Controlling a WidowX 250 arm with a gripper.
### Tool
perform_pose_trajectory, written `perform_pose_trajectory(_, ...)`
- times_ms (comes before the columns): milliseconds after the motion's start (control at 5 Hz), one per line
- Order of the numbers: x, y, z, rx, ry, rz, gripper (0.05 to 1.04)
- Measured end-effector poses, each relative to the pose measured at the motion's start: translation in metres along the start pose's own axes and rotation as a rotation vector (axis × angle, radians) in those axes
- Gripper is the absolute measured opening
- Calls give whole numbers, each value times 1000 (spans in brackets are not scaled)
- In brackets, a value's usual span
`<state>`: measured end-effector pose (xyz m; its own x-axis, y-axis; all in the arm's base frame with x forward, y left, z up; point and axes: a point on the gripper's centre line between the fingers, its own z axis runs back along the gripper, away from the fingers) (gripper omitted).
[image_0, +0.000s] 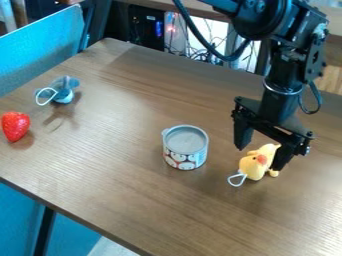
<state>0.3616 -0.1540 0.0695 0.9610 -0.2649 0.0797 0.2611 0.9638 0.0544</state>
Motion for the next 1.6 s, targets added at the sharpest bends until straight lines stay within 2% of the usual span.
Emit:
perform_pose_trajectory(400, 3, 1, -14, 18, 46, 46, 1000)
perform_pose_trajectory(600, 6, 2, -17, 48, 56, 81, 964)
perform_pose_trajectory(800, 5, 14, -20, 137, 59, 137, 692)
perform_pose_trajectory(1000, 0, 8, -27, 133, 56, 143, 405)
perform_pose_trajectory(1200, -9, 3, -27, 96, 60, 160, 236)
perform_pose_trajectory(1400, -17, 2, -26, 80, 54, 164, 143)
perform_pose_trajectory(1600, -24, 4, -9, 60, 27, 174, 91)
